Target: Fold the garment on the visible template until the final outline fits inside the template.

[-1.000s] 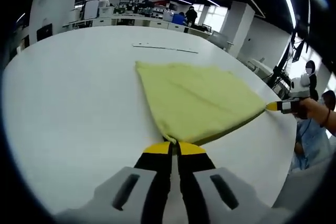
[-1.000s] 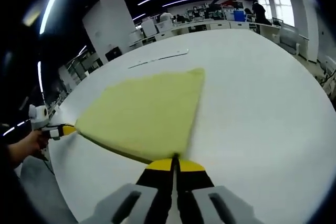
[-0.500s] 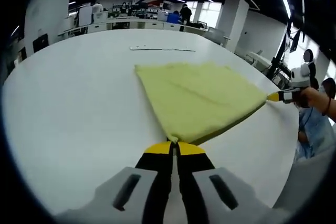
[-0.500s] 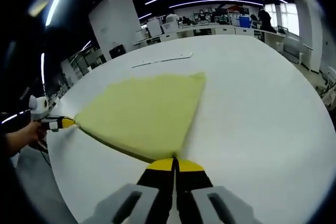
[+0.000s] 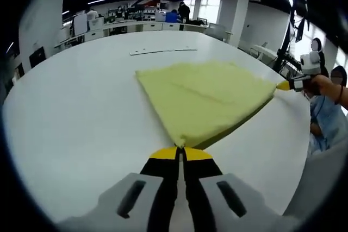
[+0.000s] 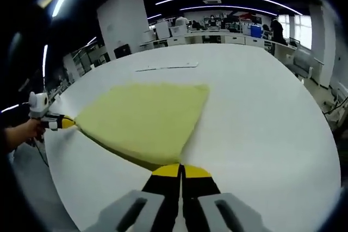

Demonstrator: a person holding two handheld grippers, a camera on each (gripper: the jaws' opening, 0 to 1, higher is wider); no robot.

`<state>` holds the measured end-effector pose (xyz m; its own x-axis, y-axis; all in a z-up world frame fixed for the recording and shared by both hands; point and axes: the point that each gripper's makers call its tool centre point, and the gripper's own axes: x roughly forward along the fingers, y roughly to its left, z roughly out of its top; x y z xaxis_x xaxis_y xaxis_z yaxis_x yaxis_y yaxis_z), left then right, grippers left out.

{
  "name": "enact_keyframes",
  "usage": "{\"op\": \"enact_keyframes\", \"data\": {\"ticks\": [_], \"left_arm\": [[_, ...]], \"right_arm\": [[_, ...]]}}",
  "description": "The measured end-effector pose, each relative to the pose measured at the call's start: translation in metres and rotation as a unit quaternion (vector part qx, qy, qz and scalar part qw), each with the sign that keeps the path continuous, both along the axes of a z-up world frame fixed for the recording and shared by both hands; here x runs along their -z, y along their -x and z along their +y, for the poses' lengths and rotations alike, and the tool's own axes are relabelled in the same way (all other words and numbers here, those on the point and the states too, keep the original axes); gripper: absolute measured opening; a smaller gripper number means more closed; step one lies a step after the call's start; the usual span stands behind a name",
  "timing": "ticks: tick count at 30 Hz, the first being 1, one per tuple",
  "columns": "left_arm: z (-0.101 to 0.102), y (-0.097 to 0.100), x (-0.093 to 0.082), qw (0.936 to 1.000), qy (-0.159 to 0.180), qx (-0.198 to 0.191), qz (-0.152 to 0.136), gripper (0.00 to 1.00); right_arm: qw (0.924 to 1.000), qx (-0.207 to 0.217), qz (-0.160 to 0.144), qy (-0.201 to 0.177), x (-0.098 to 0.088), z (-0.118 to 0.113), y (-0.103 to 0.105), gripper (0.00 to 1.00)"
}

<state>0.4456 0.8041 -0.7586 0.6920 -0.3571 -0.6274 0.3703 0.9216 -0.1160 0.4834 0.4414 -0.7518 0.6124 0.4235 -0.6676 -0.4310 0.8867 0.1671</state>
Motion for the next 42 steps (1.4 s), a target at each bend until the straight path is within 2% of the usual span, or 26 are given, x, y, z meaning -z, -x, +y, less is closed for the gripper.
{"op": "enact_keyframes", "data": {"ticks": [3,6,8,12,18,24,26,29,32,33,34,36,40,42], "left_arm": [[-0.001,0.004,0.003,0.9997,-0.015,0.017,-0.002,0.0],[-0.002,0.006,0.003,0.9998,-0.012,0.018,0.0,0.0],[0.0,0.007,0.004,0.9987,-0.035,0.037,-0.005,0.0],[-0.001,0.012,0.002,0.9978,-0.039,0.053,-0.007,0.0],[-0.001,0.021,0.004,0.9938,-0.068,0.088,-0.009,0.0],[0.0,0.025,0.007,0.9956,-0.056,0.075,-0.003,0.02],[-0.003,0.026,0.009,0.9971,-0.038,0.066,0.005,0.04],[-0.006,0.027,0.011,0.9976,-0.03,0.061,0.009,0.09],[-0.003,0.025,0.017,0.9981,-0.036,0.048,0.015,0.06],[-0.002,0.02,0.014,0.999,-0.025,0.036,0.004,0.04],[-0.001,0.022,0.016,0.9993,-0.019,0.03,0.015,0.04],[0.0,0.02,0.015,0.9996,-0.011,0.023,0.014,0.03],[0.0,0.022,0.016,0.9991,-0.02,0.033,0.016,0.0],[0.002,0.024,0.014,0.9978,-0.044,0.049,0.011,0.0]], "right_arm": [[0.9999,0.003,0.01,-0.003,0.005,0.0,0.007,0.0],[0.9999,0.004,0.014,-0.004,0.007,0.001,0.01,0.0],[0.9998,0.005,0.018,-0.006,0.007,0.002,0.014,0.0],[0.9998,0.007,0.019,-0.007,0.006,0.003,0.021,0.0],[0.9995,0.011,0.027,-0.012,0.007,0.005,0.032,0.0],[0.9994,0.008,0.029,-0.015,0.006,0.006,0.036,0.0],[0.9995,0.009,0.029,-0.014,0.005,0.006,0.036,0.0],[0.9995,0.007,0.029,-0.01,0.004,0.007,0.035,0.0],[0.9994,0.009,0.031,-0.01,0.004,0.006,0.034,0.0],[0.9994,0.01,0.032,-0.011,0.005,0.006,0.034,0.0],[0.9993,0.01,0.033,-0.011,0.006,0.005,0.033,0.0],[0.9993,0.011,0.034,-0.012,0.007,0.002,0.031,0.0],[0.9992,0.011,0.037,-0.011,0.009,-0.001,0.029,0.0],[0.9992,0.012,0.038,-0.011,0.009,-0.002,0.027,0.0]]}}
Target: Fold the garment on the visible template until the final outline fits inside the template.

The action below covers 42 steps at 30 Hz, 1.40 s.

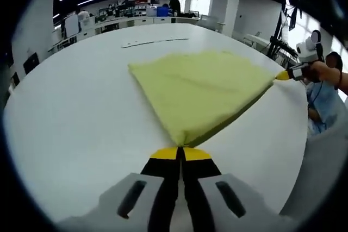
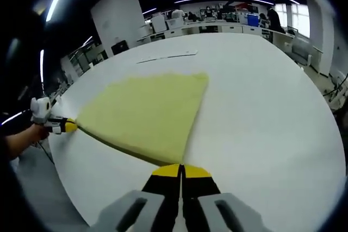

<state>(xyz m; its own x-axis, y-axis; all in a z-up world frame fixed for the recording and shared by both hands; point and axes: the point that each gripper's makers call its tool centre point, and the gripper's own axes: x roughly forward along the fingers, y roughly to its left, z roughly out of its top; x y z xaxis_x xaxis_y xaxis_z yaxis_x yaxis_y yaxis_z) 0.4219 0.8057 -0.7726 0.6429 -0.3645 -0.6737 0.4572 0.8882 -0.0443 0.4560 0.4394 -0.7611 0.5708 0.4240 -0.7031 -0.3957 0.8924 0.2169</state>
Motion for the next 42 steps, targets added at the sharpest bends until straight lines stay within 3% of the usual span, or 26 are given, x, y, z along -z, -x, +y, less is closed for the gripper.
{"op": "enact_keyframes", "data": {"ticks": [5,10,17,25,30,35,42], "left_arm": [[0.001,-0.004,-0.008,0.9999,0.003,0.006,-0.013,0.0],[-0.002,0.0,-0.005,0.9999,0.007,0.013,0.001,0.0],[-0.005,-0.003,-0.005,0.9992,0.037,-0.013,0.006,0.06],[-0.005,-0.005,-0.001,0.9993,0.033,-0.015,0.005,0.0],[-0.003,-0.004,-0.006,0.9993,-0.015,0.028,-0.016,0.0],[-0.002,0.0,-0.008,0.9919,-0.084,0.088,-0.037,0.0],[-0.004,0.007,-0.005,0.9907,-0.092,0.093,-0.036,0.0]], "right_arm": [[1.0,-0.001,0.002,0.001,0.001,-0.002,-0.001,0.0],[1.0,0.003,0.004,-0.002,0.002,-0.002,-0.001,0.0],[0.9999,0.004,0.01,0.0,0.004,-0.002,0.0,0.0],[0.9999,0.004,0.011,0.0,0.005,-0.002,0.0,0.0],[0.9999,0.003,0.012,0.001,0.005,-0.003,0.001,0.0],[0.9999,-0.001,0.012,0.008,0.005,-0.003,0.002,0.0],[0.9999,-0.005,0.01,0.013,0.004,-0.004,0.007,0.0]]}}
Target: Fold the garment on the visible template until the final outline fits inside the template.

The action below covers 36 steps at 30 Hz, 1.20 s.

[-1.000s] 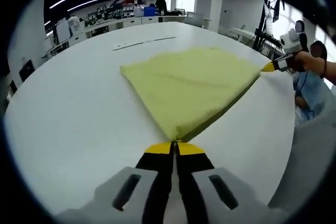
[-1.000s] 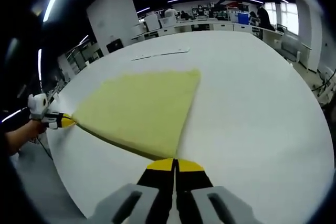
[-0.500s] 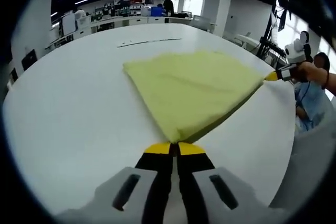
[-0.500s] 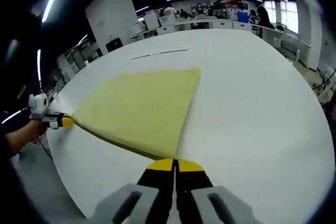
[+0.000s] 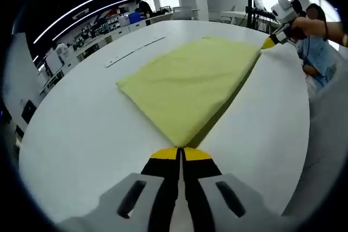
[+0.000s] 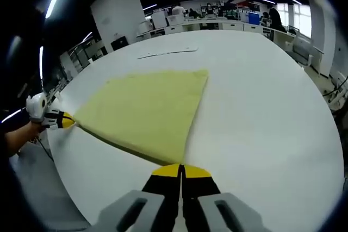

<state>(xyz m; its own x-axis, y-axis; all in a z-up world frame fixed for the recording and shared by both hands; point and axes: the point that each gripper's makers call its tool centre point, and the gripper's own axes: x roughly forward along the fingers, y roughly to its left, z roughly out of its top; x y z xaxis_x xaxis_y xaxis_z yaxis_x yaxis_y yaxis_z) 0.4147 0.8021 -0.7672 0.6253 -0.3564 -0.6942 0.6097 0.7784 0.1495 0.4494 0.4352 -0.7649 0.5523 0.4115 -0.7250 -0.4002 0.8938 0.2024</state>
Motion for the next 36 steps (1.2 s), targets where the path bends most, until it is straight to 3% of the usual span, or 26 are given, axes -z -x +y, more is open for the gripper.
{"op": "enact_keyframes", "data": {"ticks": [9,12,14,18,22,28,36], "left_arm": [[0.001,0.008,0.001,0.9998,0.01,-0.016,0.005,0.0],[0.003,0.012,0.002,0.9984,0.032,-0.044,0.018,0.0],[0.003,0.014,-0.001,0.9958,0.065,-0.062,0.021,0.02],[0.006,0.012,-0.015,0.9859,0.126,-0.108,0.017,0.25],[0.005,0.011,-0.034,0.9741,0.181,-0.135,0.007,0.4],[0.002,0.014,-0.061,0.9679,0.205,-0.143,-0.021,0.62],[-0.004,0.02,-0.085,0.9657,0.214,-0.142,-0.036,0.85]], "right_arm": [[1.0,-0.006,0.0,-0.005,0.0,0.002,0.008,0.0],[0.9998,-0.015,-0.01,0.001,-0.002,0.003,0.008,0.0],[0.9999,-0.011,-0.013,0.002,-0.005,0.003,0.007,0.0],[0.9994,-0.012,-0.033,-0.006,-0.017,0.009,0.004,0.33],[0.9985,-0.017,-0.049,-0.018,-0.035,0.019,0.004,0.5],[0.9952,-0.023,-0.087,-0.039,-0.069,0.034,0.006,0.8],[0.9923,-0.039,-0.107,-0.049,-0.101,0.047,0.018,0.99]]}}
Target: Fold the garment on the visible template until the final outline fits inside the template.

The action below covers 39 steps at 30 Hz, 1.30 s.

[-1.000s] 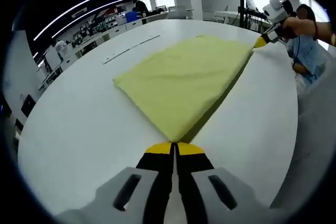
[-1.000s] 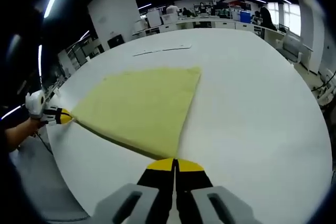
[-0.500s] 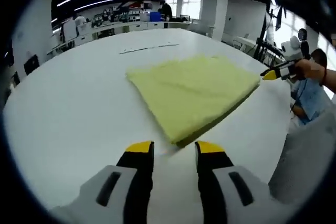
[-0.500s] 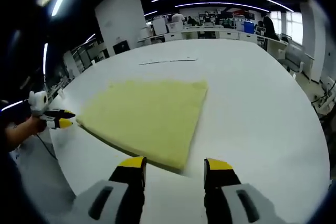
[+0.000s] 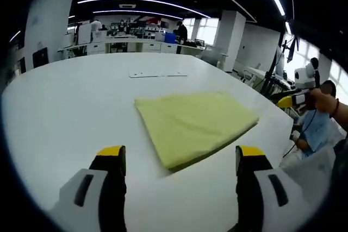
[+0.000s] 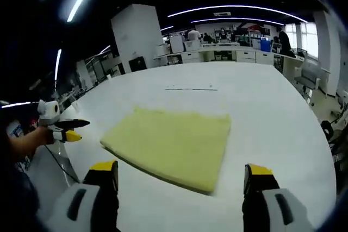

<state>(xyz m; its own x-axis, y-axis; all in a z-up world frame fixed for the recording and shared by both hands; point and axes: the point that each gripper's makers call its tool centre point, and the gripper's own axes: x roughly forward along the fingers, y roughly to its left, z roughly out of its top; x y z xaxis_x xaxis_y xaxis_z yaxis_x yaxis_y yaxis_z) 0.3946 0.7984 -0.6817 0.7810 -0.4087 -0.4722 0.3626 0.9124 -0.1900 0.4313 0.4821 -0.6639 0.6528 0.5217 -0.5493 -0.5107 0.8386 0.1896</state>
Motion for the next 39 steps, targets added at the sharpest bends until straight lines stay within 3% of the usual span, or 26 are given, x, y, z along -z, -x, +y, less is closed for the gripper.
{"op": "enact_keyframes", "data": {"ticks": [7,9,13,26,39], "left_arm": [[-0.001,0.005,-0.01,0.9999,-0.011,0.003,-0.006,0.99],[0.0,0.004,-0.01,0.9999,-0.009,0.003,-0.006,0.99],[0.001,0.009,-0.009,0.9999,-0.016,0.002,-0.002,0.99],[0.01,0.019,-0.01,0.9995,-0.025,-0.014,0.009,0.99],[0.006,0.023,-0.013,0.9992,-0.037,-0.01,0.009,0.99]], "right_arm": [[0.998,-0.038,-0.009,0.049,-0.004,0.003,0.016,1.0],[0.9975,-0.042,-0.011,0.057,-0.004,0.002,0.018,1.0],[0.9982,-0.04,-0.014,0.043,-0.009,0.004,0.02,1.0],[0.9978,-0.041,-0.02,0.048,-0.009,-0.002,0.022,1.0],[0.9982,-0.034,-0.021,0.046,-0.009,-0.007,0.023,1.0]]}}
